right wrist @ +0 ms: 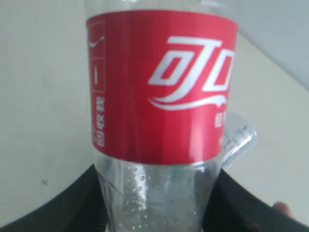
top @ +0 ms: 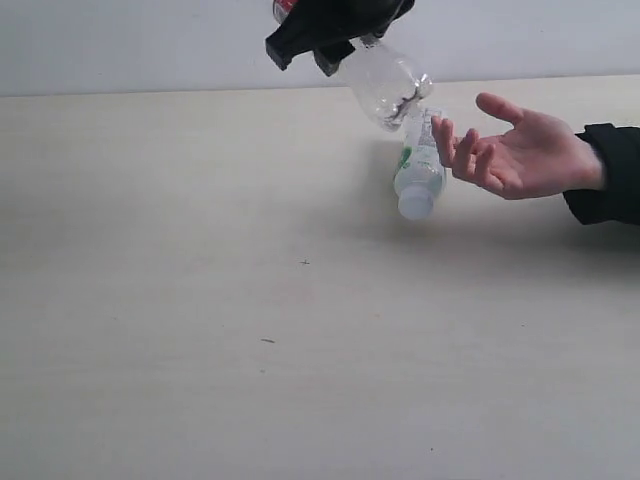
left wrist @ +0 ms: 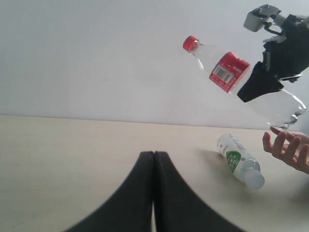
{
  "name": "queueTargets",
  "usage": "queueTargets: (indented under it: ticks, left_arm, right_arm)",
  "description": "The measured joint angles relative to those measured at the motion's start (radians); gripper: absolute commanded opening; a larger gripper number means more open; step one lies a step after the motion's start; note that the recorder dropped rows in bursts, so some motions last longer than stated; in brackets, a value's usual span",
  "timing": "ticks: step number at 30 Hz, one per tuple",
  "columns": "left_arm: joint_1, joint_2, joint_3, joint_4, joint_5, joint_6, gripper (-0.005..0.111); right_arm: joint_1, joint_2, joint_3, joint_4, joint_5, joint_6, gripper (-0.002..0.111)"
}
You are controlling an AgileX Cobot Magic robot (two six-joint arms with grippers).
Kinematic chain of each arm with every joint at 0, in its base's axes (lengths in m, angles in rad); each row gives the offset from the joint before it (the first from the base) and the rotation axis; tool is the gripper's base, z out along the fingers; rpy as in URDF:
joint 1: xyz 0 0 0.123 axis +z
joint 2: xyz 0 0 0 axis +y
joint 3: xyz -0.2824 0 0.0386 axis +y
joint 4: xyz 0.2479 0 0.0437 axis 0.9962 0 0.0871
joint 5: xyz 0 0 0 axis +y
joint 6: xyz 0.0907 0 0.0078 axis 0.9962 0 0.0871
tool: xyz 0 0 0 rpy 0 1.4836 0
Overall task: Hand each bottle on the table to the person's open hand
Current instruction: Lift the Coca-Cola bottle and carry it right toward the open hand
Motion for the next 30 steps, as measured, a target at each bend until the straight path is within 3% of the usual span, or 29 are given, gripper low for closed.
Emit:
queueTargets:
  ticks: [23, 30]
  left_arm:
    - [0.0, 0.0, 0.0, 0.0, 0.0, 0.0, 0.0]
    - [0.0, 0.0, 0.0, 0.0, 0.0, 0.0, 0.0]
  right_arm:
    - [-0.002, -0.53, 0.458, 0.101, 0.159, 0.133, 0.0]
    - [-0.174, -0.551, 0.583, 0.147, 0.164, 0.121, 0.0]
